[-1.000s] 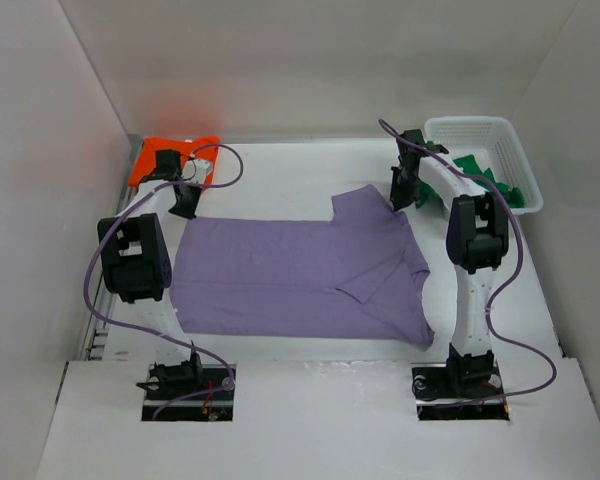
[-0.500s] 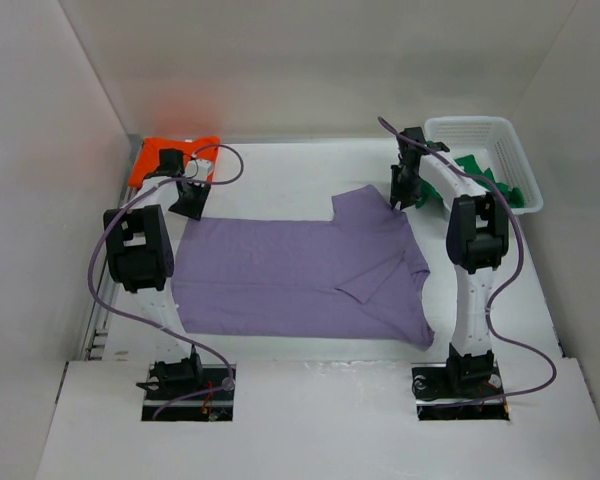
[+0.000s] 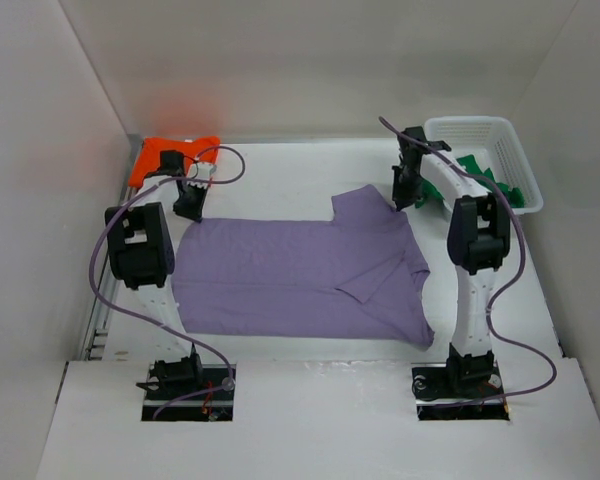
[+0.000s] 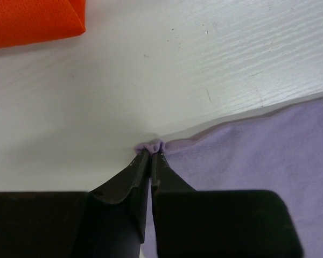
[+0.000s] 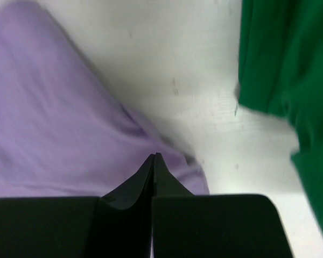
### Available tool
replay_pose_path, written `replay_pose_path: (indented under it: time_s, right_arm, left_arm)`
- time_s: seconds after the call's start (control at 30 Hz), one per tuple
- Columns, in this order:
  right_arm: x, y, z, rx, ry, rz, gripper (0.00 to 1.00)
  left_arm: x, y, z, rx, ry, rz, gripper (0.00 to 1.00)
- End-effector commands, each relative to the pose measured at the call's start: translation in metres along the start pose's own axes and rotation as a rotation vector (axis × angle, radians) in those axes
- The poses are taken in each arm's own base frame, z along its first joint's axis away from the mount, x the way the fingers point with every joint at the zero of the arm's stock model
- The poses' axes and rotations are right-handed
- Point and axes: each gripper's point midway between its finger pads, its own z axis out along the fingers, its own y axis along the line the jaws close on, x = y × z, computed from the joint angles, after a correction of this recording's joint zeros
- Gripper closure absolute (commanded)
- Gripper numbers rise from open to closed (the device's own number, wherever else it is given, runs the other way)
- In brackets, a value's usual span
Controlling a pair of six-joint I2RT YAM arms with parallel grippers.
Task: Fold and stack the t-shirts
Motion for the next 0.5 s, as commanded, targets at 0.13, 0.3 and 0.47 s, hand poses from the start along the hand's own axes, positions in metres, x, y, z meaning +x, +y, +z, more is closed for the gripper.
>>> replay_pose_path:
  time_s: [0.13, 0.3, 0.47]
  right_arm:
    - [0.033, 0.02, -0.079, -0.063, -0.122, -0.015, 1.0]
    - [0.053, 0.027, -0.076, -0.097, -0.151, -0.003, 0.97]
    - [-0.012, 0.049, -0.091, -0.118, -0.263, -0.056, 0.65]
  left_arm:
    - [0.008, -0.016, -0.065, -0.014, -0.098, 0.088, 1.0]
    - [0.034, -0.03, -0.071, -0.013, -0.065, 0.158, 1.0]
    - [0.03, -0.043, -0.073, -0.01, -0.077, 0.155, 1.0]
